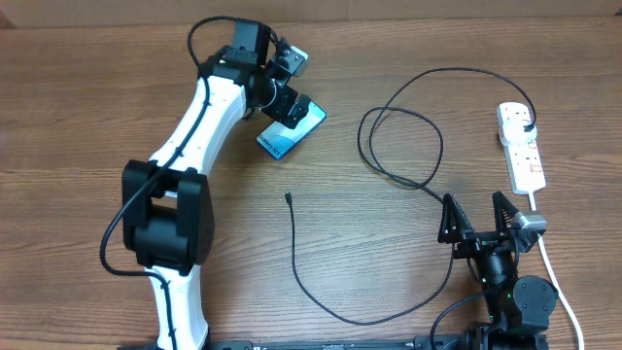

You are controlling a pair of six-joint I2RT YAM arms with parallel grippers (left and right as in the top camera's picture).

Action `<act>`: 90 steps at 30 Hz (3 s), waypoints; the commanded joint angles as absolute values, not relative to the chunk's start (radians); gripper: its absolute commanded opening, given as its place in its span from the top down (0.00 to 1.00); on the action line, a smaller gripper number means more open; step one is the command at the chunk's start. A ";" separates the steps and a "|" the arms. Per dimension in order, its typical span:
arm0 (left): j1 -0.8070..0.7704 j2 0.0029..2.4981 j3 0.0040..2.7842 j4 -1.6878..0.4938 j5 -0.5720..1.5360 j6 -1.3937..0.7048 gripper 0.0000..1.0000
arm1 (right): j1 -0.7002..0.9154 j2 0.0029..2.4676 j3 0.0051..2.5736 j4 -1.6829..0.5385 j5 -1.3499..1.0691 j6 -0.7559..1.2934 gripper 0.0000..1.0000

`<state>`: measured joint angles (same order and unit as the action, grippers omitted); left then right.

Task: Plug charger to phone and switch on socket
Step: 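Move the left gripper forward over the phone and lower onto it, then close the left gripper on the phone's edge and tilt it up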

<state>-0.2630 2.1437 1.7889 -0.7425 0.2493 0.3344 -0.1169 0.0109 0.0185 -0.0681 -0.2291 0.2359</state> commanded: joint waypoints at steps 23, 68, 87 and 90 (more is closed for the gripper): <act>-0.313 2.339 1.809 -0.718 0.120 0.414 0.00 | -0.112 0.004 0.008 -0.062 -0.229 0.239 0.00; -0.313 2.435 1.811 -0.963 0.033 0.245 0.31 | -0.112 0.004 0.008 -0.062 -0.229 0.239 0.00; -0.313 2.435 2.228 -1.322 0.136 -0.099 0.46 | -0.112 0.004 0.008 -0.062 -0.229 0.239 0.00; -0.313 2.435 2.270 -1.370 0.138 -0.139 0.46 | -0.112 0.004 0.008 -0.062 -0.229 0.239 0.00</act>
<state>-0.3145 2.4428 2.2070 -1.3399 0.1013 -0.0551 -0.1169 0.0109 0.0185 -0.0685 -0.2295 0.2356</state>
